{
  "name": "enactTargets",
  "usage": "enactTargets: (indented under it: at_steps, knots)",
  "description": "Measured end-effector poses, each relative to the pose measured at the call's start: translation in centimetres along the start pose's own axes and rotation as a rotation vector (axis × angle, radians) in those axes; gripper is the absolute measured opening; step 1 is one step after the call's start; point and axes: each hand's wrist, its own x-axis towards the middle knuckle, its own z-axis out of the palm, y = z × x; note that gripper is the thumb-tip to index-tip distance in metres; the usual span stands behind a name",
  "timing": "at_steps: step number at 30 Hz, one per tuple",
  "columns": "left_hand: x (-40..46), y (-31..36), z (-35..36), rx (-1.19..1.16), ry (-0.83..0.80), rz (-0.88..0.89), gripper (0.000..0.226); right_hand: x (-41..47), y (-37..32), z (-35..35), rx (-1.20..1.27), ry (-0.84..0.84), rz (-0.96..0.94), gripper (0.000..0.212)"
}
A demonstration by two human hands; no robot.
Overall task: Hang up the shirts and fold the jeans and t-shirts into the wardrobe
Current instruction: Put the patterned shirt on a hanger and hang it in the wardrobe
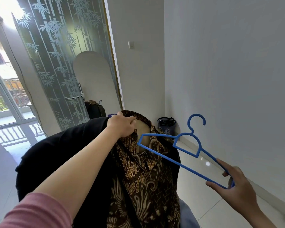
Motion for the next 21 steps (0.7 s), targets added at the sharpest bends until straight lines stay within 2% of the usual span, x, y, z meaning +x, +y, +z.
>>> enactTargets:
  at_steps: [4,7,9,12,14,17,21]
  knots:
    - [-0.6,-0.3,-0.3,-0.038,0.025,-0.029,0.049,0.2,-0.3,0.0,0.004,0.015,-0.017,0.094]
    - [-0.9,-0.6,-0.1,-0.14,0.125,-0.085,0.052,0.3,-0.8,0.0,0.008,0.034,-0.045,0.094]
    - [-1.0,-1.2,0.1,-0.281,0.196,-0.184,0.043,0.3,-1.3,0.0,0.003,0.058,-0.072,0.092]
    - [-1.6,-1.6,0.3,-0.498,0.242,-0.3,0.016,0.3,-2.4,-0.2,-0.012,0.054,-0.094,0.09]
    - [-2.0,-1.4,0.1,-0.587,0.245,-0.302,0.016,0.3,-3.0,-0.5,-0.033,0.05,-0.114,0.089]
    - [-2.6,-1.4,-0.5,-0.603,0.227,-0.266,0.02,0.1,-3.7,-1.2,-0.076,0.065,-0.144,0.089]
    - [-3.9,-1.8,-2.1,-0.484,0.104,-0.229,0.028,-0.3,-4.6,-2.3,-0.109,0.104,-0.157,0.088]
